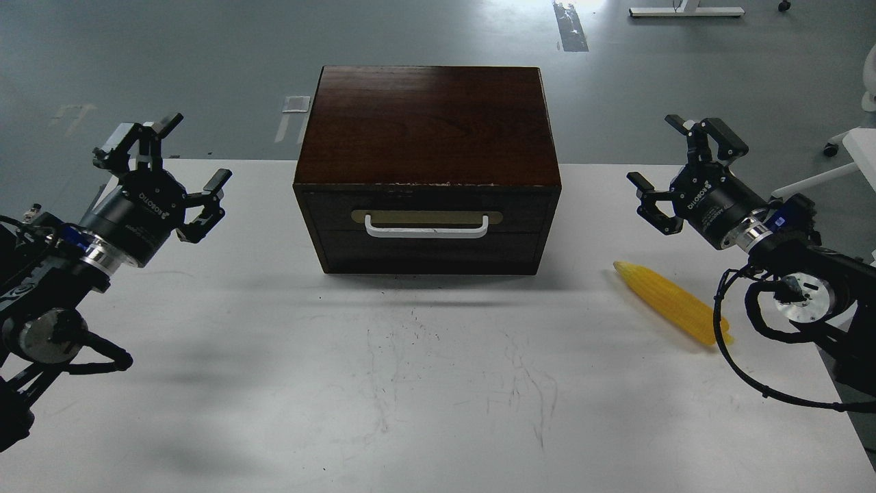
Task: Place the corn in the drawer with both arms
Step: 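Reach the left gripper toward the white drawer handle of the wooden box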
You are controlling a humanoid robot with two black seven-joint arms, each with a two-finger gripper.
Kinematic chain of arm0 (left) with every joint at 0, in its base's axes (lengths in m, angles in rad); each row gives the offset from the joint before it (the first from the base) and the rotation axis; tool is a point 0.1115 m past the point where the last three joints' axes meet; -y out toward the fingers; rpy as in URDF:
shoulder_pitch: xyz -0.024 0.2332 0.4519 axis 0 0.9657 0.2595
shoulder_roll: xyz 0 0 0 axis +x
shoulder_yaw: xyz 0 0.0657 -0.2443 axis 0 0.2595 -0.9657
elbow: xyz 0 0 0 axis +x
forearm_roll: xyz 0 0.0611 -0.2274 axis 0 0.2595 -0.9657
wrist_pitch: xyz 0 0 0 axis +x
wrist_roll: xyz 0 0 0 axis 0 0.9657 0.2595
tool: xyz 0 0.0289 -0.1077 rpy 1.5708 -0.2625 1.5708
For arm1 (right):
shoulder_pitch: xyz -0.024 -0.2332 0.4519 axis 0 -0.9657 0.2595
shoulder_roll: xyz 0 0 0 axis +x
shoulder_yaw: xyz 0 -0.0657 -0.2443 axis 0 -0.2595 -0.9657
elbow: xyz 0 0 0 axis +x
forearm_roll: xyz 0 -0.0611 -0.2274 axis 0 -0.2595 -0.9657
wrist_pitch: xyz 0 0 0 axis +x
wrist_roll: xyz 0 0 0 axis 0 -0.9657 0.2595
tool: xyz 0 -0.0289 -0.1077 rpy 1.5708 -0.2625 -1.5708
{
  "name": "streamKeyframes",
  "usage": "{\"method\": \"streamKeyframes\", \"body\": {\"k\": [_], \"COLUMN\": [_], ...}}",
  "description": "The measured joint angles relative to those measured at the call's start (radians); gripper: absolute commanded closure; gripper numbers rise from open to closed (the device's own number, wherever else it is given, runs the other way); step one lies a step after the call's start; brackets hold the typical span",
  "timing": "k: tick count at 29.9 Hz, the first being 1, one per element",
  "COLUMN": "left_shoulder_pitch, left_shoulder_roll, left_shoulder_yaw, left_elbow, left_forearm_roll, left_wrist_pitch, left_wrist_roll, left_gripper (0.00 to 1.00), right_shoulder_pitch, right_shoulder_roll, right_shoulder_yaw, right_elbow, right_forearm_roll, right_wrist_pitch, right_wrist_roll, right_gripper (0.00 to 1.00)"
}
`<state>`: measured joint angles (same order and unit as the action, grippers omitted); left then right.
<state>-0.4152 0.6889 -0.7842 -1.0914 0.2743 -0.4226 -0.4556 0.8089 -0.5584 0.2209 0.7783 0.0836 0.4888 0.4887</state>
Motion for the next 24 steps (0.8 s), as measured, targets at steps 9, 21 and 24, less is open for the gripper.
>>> {"method": "streamKeyframes", "body": {"k": [9, 21, 24], "left_shoulder_pitch": [0.012, -0.092, -0.173], "left_shoulder_roll": [0.0, 0.091, 0.132], "left_shoulder_yaw": [0.0, 0.002, 0.002], "left_elbow": [-0.004, -0.009, -0.072], "left_forearm_roll": [-0.001, 0.142, 0.368], "left_wrist_pitch": [0.002, -0.064, -0.066], "left_wrist_roll": [0.006, -0.016, -0.029], "left_gripper": [0.01, 0.01, 0.01], "right_shoulder_pitch": [0.0, 0.016, 0.022], "right_shoulder_roll": [0.0, -0.017, -0.036], "right_shoulder_yaw": [0.0, 0.0, 0.003], "right_elbow": [-0.001, 0.0, 0.0], "right_forearm_roll": [-0.001, -0.001, -0.001], "right_wrist_pitch": [0.0, 0.0, 0.0], "right_wrist_roll": [0.0, 0.0, 0.0], "right_gripper": [0.0, 0.0, 0.0]}}
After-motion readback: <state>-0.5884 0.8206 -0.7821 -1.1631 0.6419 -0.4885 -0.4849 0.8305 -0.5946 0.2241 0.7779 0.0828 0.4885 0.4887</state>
